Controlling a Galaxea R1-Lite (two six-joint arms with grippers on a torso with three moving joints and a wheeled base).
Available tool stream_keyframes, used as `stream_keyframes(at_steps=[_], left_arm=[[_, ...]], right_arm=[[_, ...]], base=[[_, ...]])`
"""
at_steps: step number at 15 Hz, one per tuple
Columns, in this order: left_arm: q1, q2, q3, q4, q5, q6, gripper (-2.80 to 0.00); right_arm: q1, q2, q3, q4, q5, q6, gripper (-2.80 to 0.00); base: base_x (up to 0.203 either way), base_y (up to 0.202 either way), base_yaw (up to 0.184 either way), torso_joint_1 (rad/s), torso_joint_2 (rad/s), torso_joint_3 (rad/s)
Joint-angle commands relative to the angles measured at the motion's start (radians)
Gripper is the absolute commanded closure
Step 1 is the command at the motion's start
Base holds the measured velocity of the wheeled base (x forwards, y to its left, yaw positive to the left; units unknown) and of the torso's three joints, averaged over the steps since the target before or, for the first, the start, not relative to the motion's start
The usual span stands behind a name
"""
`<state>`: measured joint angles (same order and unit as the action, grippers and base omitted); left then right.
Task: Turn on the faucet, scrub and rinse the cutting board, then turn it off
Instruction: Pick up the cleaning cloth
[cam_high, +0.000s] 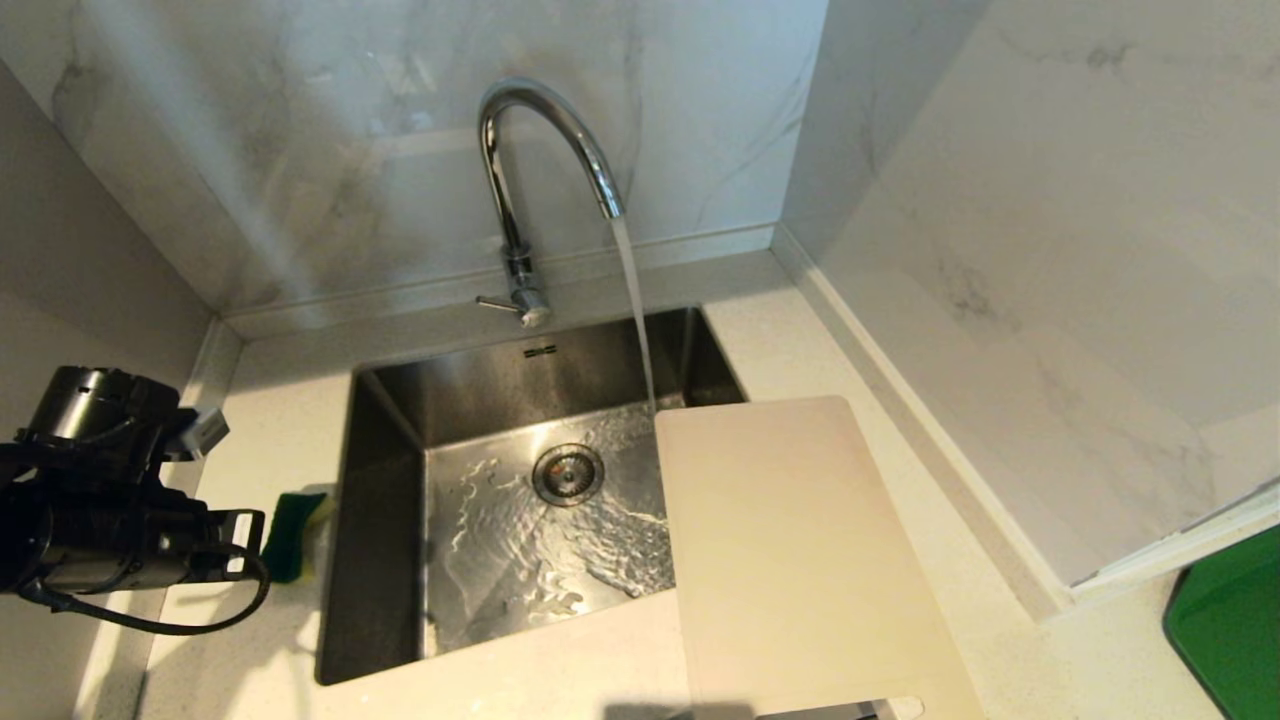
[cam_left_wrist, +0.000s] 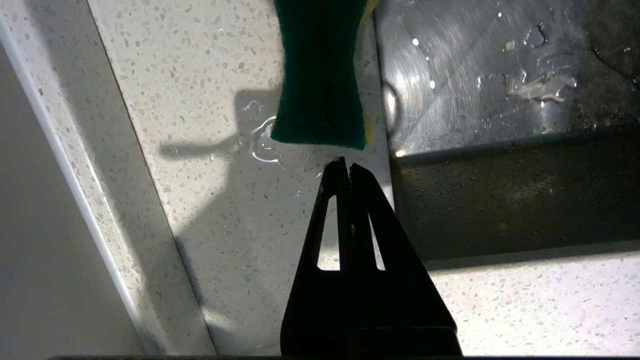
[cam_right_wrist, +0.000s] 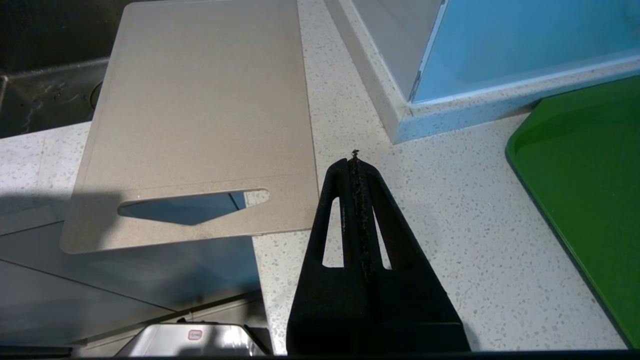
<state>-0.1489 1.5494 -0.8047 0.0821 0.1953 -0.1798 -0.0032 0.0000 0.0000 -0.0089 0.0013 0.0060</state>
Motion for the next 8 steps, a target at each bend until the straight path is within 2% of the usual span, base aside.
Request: stream_keyframes(at_steps=[1, 8], left_arm=[[-0.002, -0.018, 0.005, 0.008, -0.001, -0.001, 0.0], [-0.006, -0.062, 0.018, 0.114, -0.026, 0.002, 0.0]], right_arm=[[0.0, 0.0, 0.0, 0.0, 0.0, 0.0, 0.0], [0.0, -0.001, 0.0, 0.0, 0.0, 0.0, 0.0]], base=[[0.0, 0.0, 0.0, 0.0, 0.0, 0.0], [0.0, 0.0, 0.0, 0.0, 0.0, 0.0]])
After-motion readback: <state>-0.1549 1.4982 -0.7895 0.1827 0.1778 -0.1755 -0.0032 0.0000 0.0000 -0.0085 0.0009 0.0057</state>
